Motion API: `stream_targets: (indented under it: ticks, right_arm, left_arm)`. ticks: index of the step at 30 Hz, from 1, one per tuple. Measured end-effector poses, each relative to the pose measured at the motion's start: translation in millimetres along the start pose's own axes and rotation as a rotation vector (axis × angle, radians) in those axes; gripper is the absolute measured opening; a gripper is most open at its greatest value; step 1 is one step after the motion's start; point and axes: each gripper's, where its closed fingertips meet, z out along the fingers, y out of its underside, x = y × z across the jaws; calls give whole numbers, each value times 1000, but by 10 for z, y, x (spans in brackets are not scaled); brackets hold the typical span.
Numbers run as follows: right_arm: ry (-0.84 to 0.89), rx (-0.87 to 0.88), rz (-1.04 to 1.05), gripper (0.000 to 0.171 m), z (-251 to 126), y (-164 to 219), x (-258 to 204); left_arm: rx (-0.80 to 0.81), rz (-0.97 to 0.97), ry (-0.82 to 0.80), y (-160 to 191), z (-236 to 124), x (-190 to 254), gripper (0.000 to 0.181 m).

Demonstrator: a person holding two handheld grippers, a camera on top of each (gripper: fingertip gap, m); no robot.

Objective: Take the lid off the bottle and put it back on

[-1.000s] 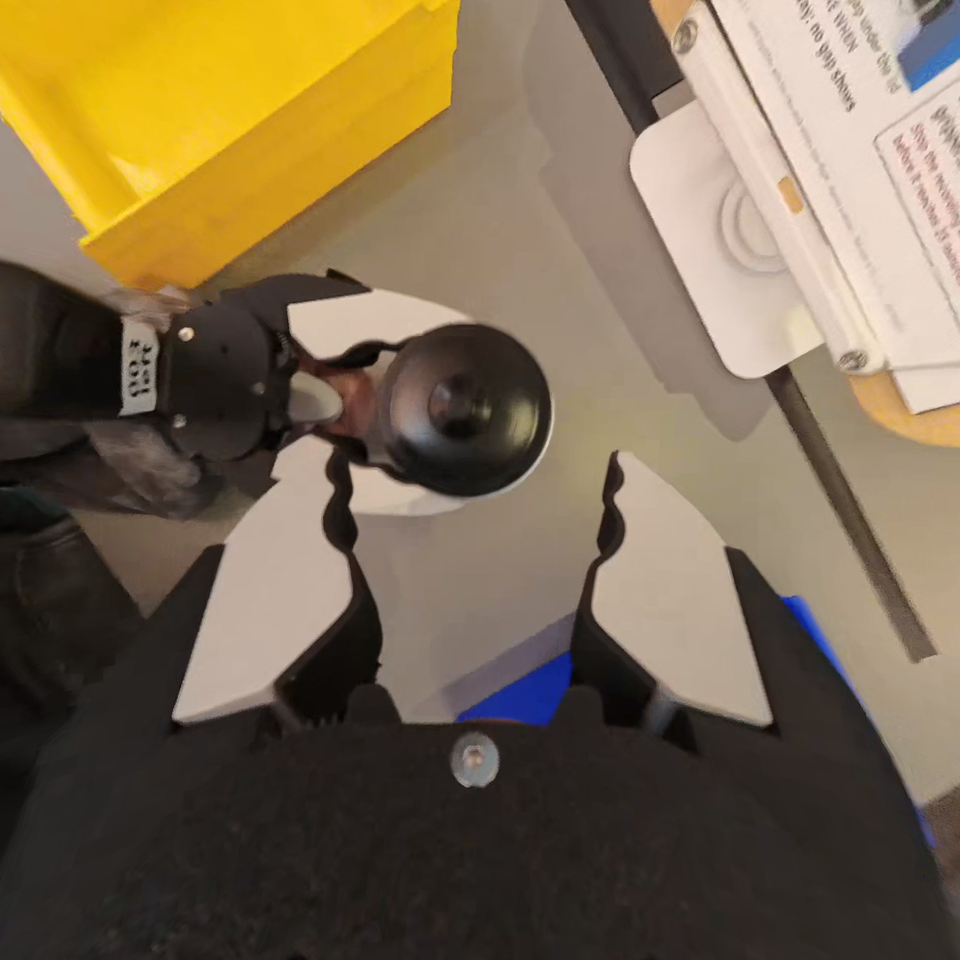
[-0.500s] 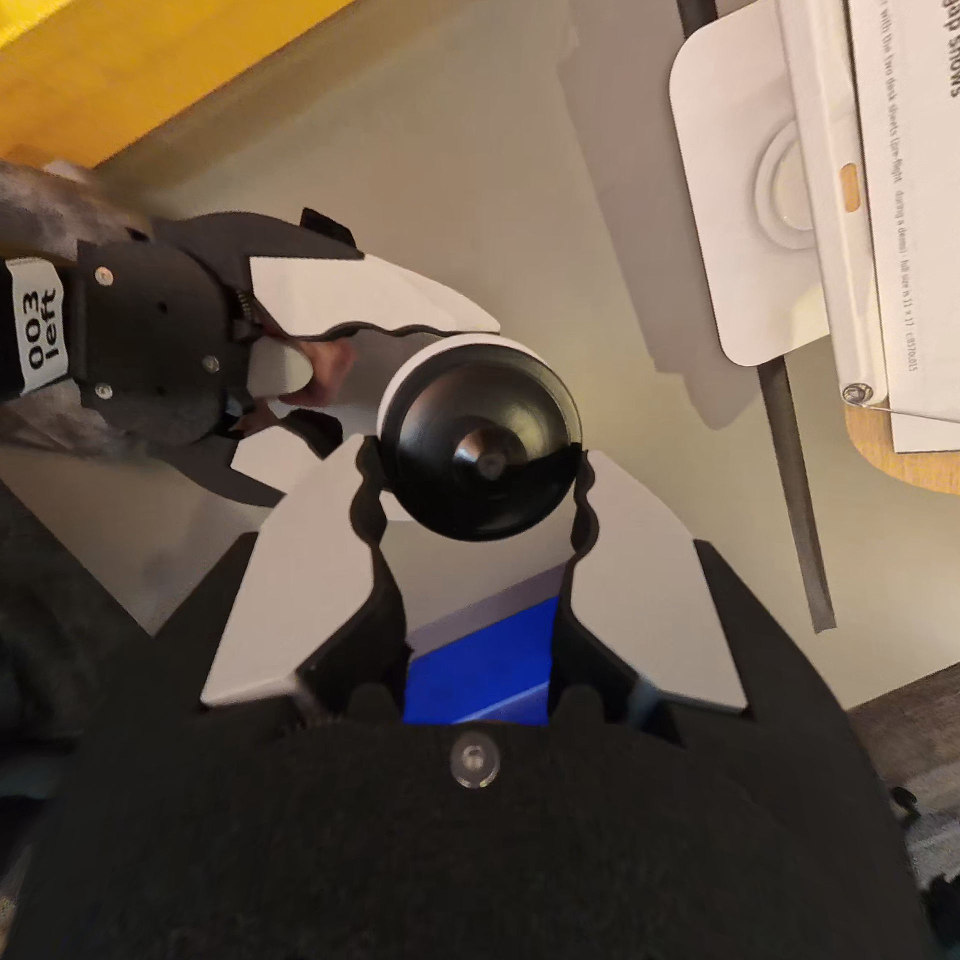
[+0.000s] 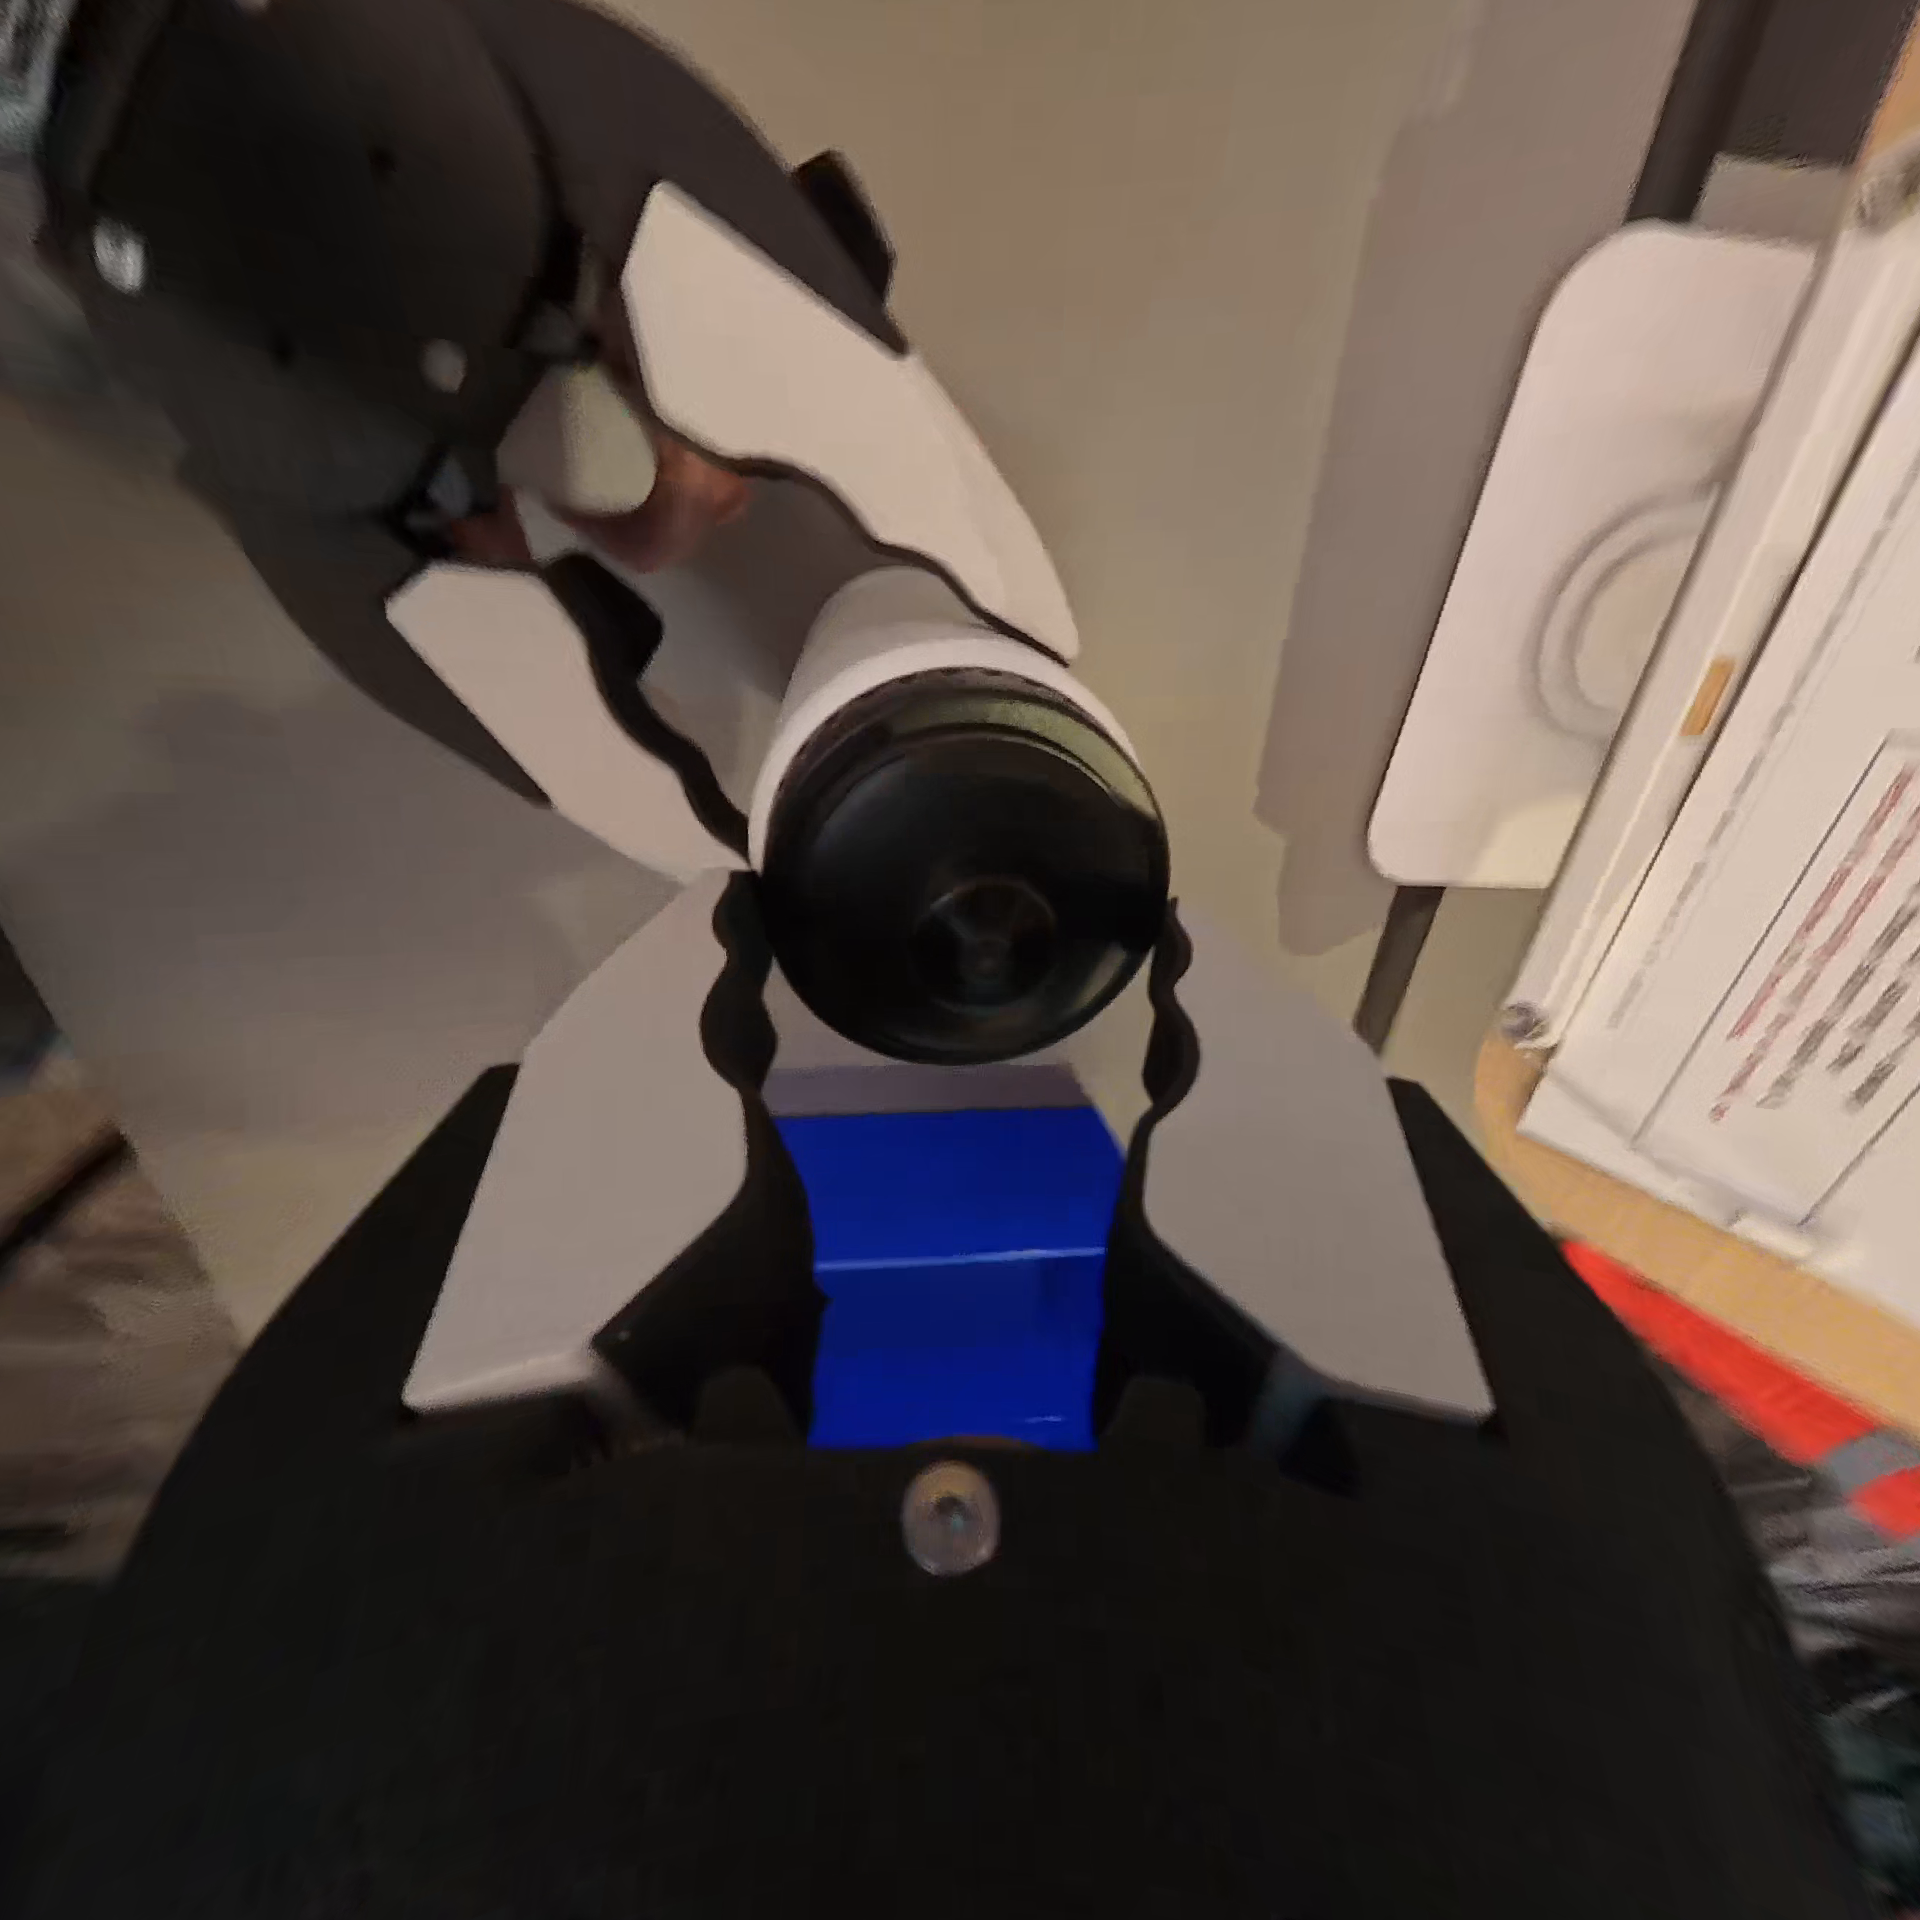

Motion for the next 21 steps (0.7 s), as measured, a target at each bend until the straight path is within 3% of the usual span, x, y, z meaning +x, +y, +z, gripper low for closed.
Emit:
stream_targets:
  ticks: [6,9,11,16,21]
  right_arm:
    - [18,-113,-498,71,-12,55,38]
    - [54,-214,-518,71,-29,56,49]
    - [72,-171,-419,71,-67,3,25]
    - [56,298,114,109,-202,-339,-76]
    - [212,784,700,101,-120,-251,11]
  left_arm:
    - [14,3,32,-3,0,42,74]
    - [19,0,34,-4,-7,41,74]
    - [21,0,30,-4,-9,38,74]
    - [28,-4,9,-5,-21,22,74]
    - [27,-2,-11,-3,-26,13,74]
